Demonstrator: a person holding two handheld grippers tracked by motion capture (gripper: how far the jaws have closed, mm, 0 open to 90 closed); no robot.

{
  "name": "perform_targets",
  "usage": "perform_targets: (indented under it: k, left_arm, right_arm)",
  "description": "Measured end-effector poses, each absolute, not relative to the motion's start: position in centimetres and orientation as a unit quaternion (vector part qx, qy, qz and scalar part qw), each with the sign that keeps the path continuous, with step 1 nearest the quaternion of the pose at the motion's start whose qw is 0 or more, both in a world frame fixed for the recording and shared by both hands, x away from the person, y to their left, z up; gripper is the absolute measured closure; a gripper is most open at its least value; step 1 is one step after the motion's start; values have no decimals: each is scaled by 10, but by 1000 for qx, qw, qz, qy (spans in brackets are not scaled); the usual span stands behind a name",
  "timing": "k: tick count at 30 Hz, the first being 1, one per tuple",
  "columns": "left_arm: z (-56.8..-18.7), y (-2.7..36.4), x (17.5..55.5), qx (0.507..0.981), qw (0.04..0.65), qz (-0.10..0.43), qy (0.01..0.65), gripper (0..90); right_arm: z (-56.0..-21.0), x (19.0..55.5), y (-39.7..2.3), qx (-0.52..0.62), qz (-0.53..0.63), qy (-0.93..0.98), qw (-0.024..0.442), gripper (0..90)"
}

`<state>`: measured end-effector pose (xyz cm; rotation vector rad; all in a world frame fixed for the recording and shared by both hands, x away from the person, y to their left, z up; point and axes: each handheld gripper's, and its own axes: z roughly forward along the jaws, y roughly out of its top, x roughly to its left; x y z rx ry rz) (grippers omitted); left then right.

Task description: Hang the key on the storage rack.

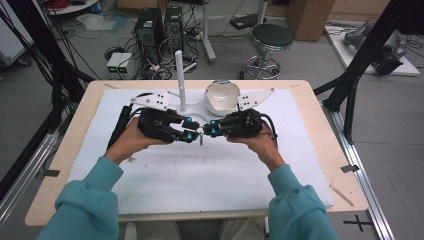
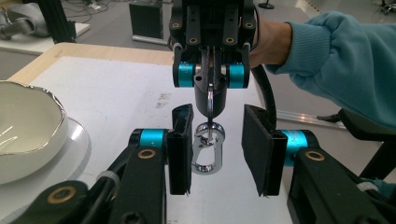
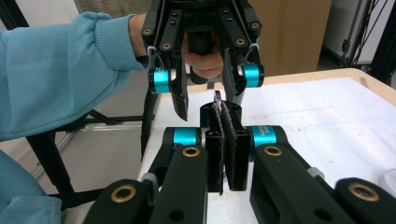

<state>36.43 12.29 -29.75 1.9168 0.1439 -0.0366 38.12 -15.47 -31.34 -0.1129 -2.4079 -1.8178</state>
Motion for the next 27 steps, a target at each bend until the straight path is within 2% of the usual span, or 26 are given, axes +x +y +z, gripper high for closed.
perform_targets:
  k: [7,12,18,27]
  left_arm:
    - [-298,123,365,815,576,-6,60,740]
    - [-299,123,366,813,579,-10,60,757]
    - [-299,123,365,811,583,-7,59,825]
    - [-299,123,365,812,580,-4,61,827]
  right_arm:
    - [-314,382,-155,-37,-603,-794,63,886]
    - [-314,382,-155,-38,-603,-794,65,886]
    - [-314,382,-155,-38,-602,-795,64,886]
    - [-315,383,-154,-38,-603,-795,65,886]
